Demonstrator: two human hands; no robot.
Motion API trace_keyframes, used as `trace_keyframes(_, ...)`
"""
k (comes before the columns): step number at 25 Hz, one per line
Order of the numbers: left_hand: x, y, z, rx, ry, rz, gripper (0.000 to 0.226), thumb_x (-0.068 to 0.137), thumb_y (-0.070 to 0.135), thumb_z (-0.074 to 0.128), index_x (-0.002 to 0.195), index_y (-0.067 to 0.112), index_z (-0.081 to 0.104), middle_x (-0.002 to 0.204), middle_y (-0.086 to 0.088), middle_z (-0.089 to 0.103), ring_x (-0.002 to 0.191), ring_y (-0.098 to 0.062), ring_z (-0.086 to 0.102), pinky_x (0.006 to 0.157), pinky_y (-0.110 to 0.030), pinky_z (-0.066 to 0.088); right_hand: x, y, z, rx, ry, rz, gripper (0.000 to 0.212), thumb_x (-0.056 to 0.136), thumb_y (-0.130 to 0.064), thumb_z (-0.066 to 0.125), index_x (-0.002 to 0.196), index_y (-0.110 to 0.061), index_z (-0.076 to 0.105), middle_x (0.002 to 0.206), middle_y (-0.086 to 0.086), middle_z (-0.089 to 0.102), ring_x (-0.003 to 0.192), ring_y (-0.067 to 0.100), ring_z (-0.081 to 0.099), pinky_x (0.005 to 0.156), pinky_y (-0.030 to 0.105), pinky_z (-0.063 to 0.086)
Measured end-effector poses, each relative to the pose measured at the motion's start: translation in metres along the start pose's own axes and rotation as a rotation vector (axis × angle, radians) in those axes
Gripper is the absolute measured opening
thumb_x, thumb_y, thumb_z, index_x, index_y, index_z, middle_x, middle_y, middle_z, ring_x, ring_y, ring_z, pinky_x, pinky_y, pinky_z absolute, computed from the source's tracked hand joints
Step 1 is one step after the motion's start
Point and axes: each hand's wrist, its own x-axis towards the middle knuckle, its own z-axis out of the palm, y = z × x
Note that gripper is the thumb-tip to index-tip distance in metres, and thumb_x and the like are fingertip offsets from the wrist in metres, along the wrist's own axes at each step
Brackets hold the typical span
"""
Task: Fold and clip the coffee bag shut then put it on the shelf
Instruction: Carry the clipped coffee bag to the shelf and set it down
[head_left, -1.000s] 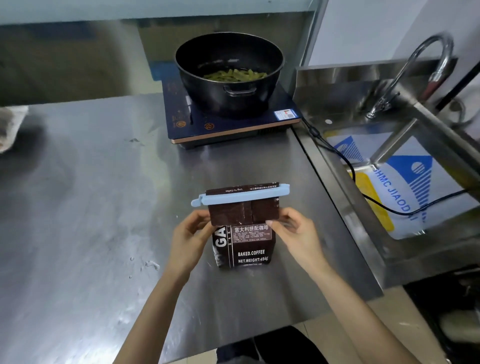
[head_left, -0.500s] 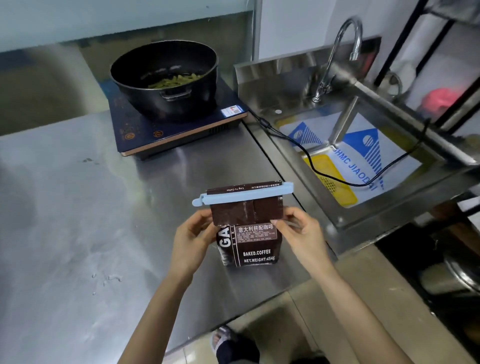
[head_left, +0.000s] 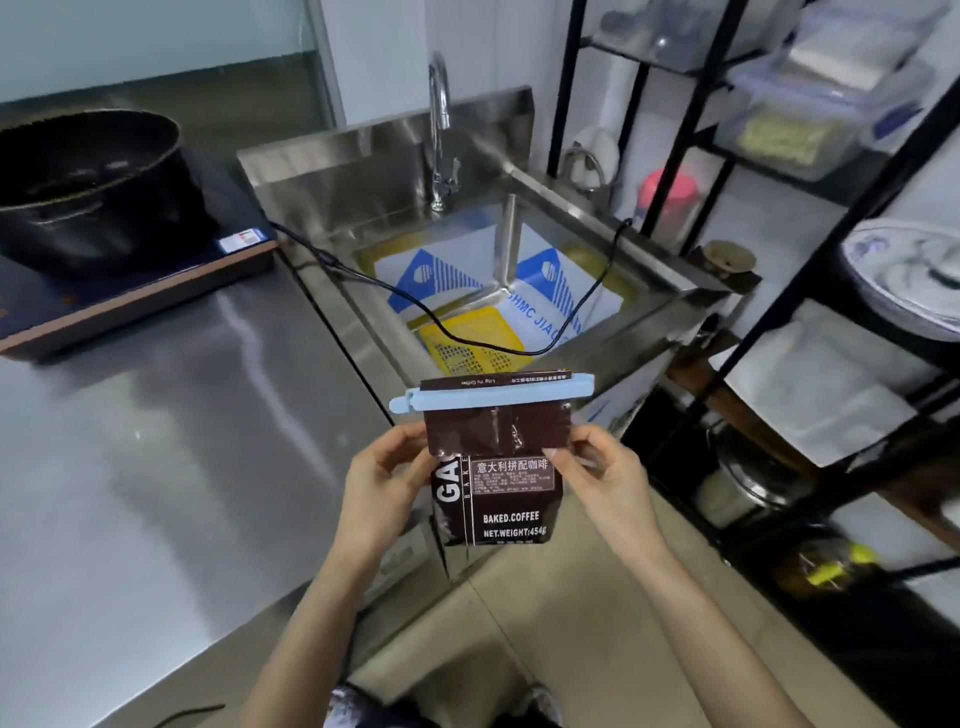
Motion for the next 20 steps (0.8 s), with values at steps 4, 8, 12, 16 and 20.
trace_keyframes(4,-0.006,0.001,0.073,0.018,-0.111,0.009,0.026,0.083,-0.001,0.053,0.083,0.021,0.066,0.069,0.02,0.072,0.071,-0.003,0.062,0.067,-0.015,0.052,-0.017,0.014,-0.071,-0.033,0.119,0.035,0.002,0.08,-0.005,0.06,0.079,-0.007,0.06,0.087,0.012,0.068,0.083,0.015,0.061,0.069,0.016,0.046)
trace_keyframes(8,-0.008,0.006,0.131,0.054,-0.248,0.034,0.021,0.082,0.0,0.055,0.093,0.014,0.065,0.07,0.022,0.071,0.073,-0.003,0.062,0.068,-0.014,0.053,-0.037,0.019,-0.126,-0.017,0.248,0.068,0.006,0.082,-0.007,0.058,0.085,-0.002,0.06,0.09,0.01,0.068,0.082,0.008,0.062,0.066,0.008,0.046)
trace_keyframes(12,-0.002,0.015,0.182,0.065,-0.374,0.008,0.023,0.081,-0.001,0.056,0.091,0.018,0.064,0.063,0.02,0.07,0.071,-0.003,0.062,0.072,-0.02,0.052,-0.053,0.025,-0.164,0.013,0.412,0.122,0.003,0.082,-0.009,0.058,0.083,-0.009,0.061,0.083,-0.005,0.067,0.076,-0.001,0.061,0.07,0.013,0.048)
trace_keyframes(16,0.011,0.023,0.231,0.062,-0.497,-0.027,0.027,0.079,0.0,0.058,0.084,0.026,0.065,0.073,0.013,0.072,0.085,-0.021,0.059,0.085,-0.039,0.047,-0.057,0.031,-0.197,0.009,0.576,0.141,0.01,0.082,-0.01,0.058,0.08,-0.019,0.061,0.083,-0.006,0.066,0.08,0.005,0.061,0.07,0.011,0.048)
trace_keyframes(20,0.033,0.029,0.275,0.07,-0.642,0.008,0.021,0.079,0.005,0.059,0.09,0.022,0.065,0.09,-0.001,0.069,0.088,-0.021,0.062,0.086,-0.041,0.049,-0.045,0.035,-0.226,0.008,0.731,0.178,0.004,0.082,-0.01,0.059,0.083,-0.011,0.062,0.081,-0.004,0.066,0.077,0.008,0.062,0.069,0.014,0.05)
